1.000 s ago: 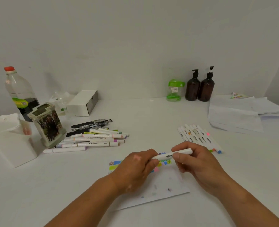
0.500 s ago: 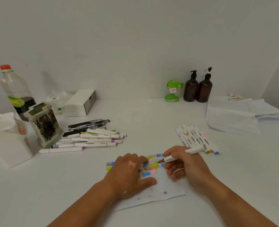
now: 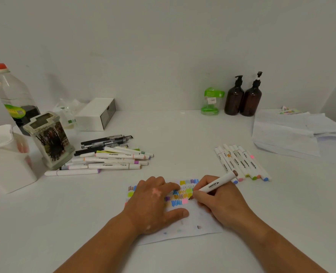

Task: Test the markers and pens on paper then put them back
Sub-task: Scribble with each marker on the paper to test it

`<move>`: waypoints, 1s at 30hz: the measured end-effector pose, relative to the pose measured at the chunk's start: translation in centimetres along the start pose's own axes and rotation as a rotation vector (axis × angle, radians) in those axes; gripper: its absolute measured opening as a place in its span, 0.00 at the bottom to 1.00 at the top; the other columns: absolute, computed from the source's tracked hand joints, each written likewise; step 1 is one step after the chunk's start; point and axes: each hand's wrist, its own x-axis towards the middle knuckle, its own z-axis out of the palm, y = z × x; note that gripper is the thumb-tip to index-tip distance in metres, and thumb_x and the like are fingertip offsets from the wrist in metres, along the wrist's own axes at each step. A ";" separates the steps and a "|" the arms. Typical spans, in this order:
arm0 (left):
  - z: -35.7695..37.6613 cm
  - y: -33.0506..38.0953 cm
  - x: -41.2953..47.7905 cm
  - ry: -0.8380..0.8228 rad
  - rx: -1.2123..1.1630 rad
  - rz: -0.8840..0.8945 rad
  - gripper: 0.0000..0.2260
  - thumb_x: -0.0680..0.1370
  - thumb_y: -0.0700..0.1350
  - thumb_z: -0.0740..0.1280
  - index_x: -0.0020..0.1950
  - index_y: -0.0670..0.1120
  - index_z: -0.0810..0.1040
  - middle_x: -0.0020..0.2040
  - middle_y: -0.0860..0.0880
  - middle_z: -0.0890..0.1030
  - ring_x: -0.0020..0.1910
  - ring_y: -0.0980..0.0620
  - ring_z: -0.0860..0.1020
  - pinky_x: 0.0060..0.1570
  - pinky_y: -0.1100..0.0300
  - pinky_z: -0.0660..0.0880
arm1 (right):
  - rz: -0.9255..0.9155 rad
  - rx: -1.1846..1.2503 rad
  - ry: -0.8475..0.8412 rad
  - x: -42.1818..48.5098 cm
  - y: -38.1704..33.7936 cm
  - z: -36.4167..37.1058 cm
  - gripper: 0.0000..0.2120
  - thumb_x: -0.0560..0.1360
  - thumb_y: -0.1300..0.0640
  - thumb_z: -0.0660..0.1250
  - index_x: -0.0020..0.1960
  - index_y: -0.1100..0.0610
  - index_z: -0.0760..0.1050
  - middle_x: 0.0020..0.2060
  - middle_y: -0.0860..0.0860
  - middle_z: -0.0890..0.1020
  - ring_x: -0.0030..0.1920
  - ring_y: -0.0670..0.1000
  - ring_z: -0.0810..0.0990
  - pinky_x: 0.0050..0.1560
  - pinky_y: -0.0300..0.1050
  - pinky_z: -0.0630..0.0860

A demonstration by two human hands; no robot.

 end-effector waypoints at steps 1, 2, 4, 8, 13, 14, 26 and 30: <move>0.0 0.0 0.0 -0.001 -0.002 -0.001 0.36 0.69 0.79 0.54 0.72 0.63 0.66 0.55 0.58 0.72 0.53 0.56 0.68 0.61 0.56 0.66 | -0.007 -0.004 0.001 0.0 0.0 0.1 0.05 0.72 0.56 0.73 0.41 0.47 0.80 0.28 0.47 0.82 0.26 0.41 0.76 0.27 0.32 0.70; 0.0 0.0 0.0 -0.002 -0.005 -0.004 0.36 0.69 0.79 0.54 0.72 0.63 0.66 0.55 0.58 0.72 0.53 0.56 0.68 0.61 0.56 0.66 | -0.012 -0.009 0.002 0.0 0.0 0.1 0.05 0.72 0.56 0.73 0.41 0.47 0.81 0.29 0.47 0.83 0.27 0.41 0.77 0.28 0.32 0.70; 0.0 0.0 0.1 -0.006 -0.009 -0.009 0.36 0.69 0.79 0.54 0.72 0.63 0.66 0.54 0.59 0.72 0.53 0.57 0.67 0.62 0.56 0.66 | -0.015 -0.024 -0.001 0.0 0.0 0.1 0.06 0.72 0.57 0.73 0.41 0.46 0.81 0.29 0.45 0.82 0.28 0.41 0.78 0.28 0.31 0.71; 0.1 0.0 0.0 -0.010 -0.013 -0.013 0.36 0.69 0.78 0.55 0.72 0.63 0.65 0.54 0.59 0.72 0.53 0.57 0.67 0.62 0.56 0.66 | -0.009 -0.041 -0.023 0.0 -0.1 0.1 0.07 0.72 0.57 0.74 0.41 0.45 0.81 0.29 0.43 0.82 0.29 0.39 0.79 0.28 0.30 0.71; 0.2 0.0 0.0 -0.004 -0.030 -0.007 0.36 0.69 0.79 0.55 0.72 0.63 0.66 0.54 0.59 0.72 0.52 0.58 0.67 0.61 0.57 0.67 | -0.002 -0.042 -0.007 0.1 0.0 0.1 0.07 0.72 0.57 0.74 0.41 0.45 0.81 0.29 0.45 0.82 0.29 0.40 0.79 0.28 0.32 0.71; 0.2 0.0 0.0 -0.002 -0.033 -0.006 0.36 0.69 0.79 0.55 0.72 0.63 0.66 0.54 0.60 0.72 0.52 0.58 0.67 0.60 0.57 0.66 | -0.003 -0.042 -0.012 0.0 -0.1 0.1 0.08 0.72 0.57 0.74 0.41 0.45 0.81 0.29 0.44 0.82 0.29 0.40 0.79 0.28 0.31 0.71; 0.3 -0.1 -0.1 0.017 -0.048 -0.009 0.37 0.68 0.79 0.55 0.72 0.63 0.67 0.53 0.60 0.72 0.51 0.58 0.67 0.60 0.57 0.67 | -0.005 -0.063 0.019 -0.1 0.0 0.1 0.07 0.72 0.57 0.73 0.40 0.46 0.80 0.28 0.45 0.81 0.28 0.40 0.77 0.28 0.33 0.71; 0.3 -0.1 -0.1 0.020 -0.056 -0.009 0.36 0.68 0.79 0.56 0.72 0.63 0.67 0.53 0.60 0.72 0.51 0.58 0.67 0.59 0.57 0.68 | -0.004 -0.071 0.047 0.0 0.0 0.1 0.05 0.72 0.57 0.73 0.39 0.50 0.80 0.28 0.42 0.81 0.29 0.39 0.78 0.27 0.31 0.70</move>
